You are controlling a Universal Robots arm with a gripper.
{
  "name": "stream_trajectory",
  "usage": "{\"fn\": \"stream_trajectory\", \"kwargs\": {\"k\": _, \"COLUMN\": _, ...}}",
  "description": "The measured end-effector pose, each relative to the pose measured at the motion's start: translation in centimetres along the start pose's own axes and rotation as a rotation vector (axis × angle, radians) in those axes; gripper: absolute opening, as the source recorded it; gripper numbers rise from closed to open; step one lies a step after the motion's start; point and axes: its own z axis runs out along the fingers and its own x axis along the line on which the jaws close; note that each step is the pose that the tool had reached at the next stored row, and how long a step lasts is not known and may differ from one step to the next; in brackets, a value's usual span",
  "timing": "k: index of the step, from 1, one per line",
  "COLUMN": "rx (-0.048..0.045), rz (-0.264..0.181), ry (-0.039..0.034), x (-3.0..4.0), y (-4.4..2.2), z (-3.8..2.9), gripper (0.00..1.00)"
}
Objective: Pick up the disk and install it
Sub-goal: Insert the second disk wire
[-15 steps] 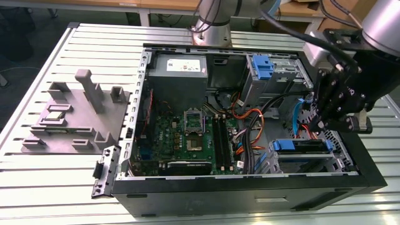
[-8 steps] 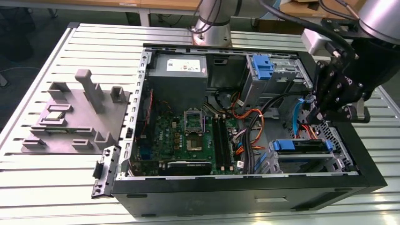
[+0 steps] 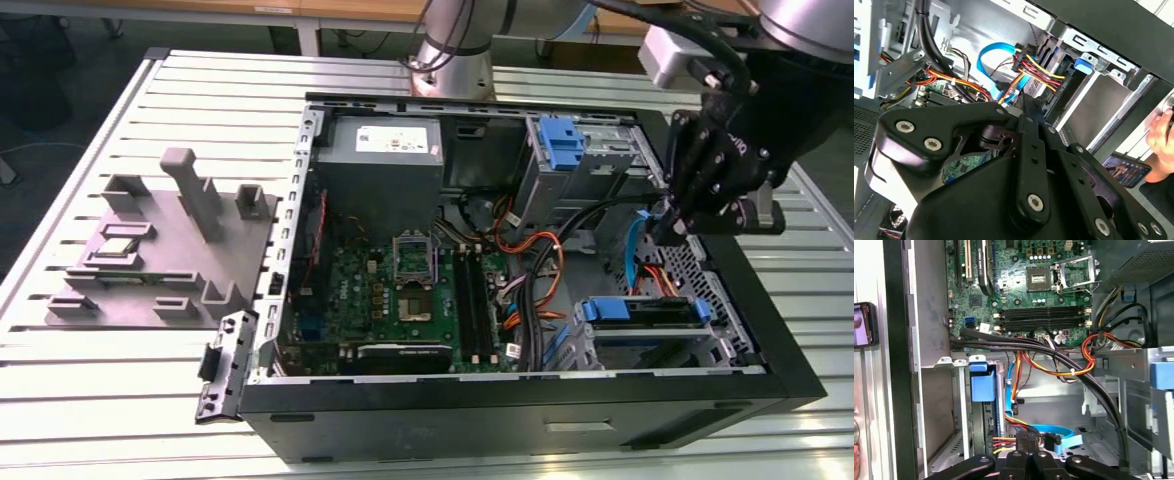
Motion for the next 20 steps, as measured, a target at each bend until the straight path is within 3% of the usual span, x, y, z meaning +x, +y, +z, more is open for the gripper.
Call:
{"fn": "stream_trajectory", "kwargs": {"k": 6, "rx": 0.0019, "rz": 0.000, "ry": 0.0274, "x": -1.44, "y": 0.11, "z": -0.37, "gripper": 0.10}}
{"fn": "stream_trajectory", "kwargs": {"k": 10, "rx": 0.0025, "rz": 0.000, "ry": 0.0400, "x": -2.41, "y": 0.18, "z": -0.61, "gripper": 0.10}}
{"fn": "stream_trajectory", "kwargs": {"k": 16, "rx": 0.0032, "rz": 0.000, "ry": 0.0529, "x": -2.95, "y": 0.22, "z": -0.75, "gripper": 0.10}}
{"fn": "stream_trajectory", "kwargs": {"k": 20, "rx": 0.0033, "rz": 0.000, "ry": 0.0537, "x": -2.98, "y": 0.22, "z": -0.74, "gripper": 0.10}}
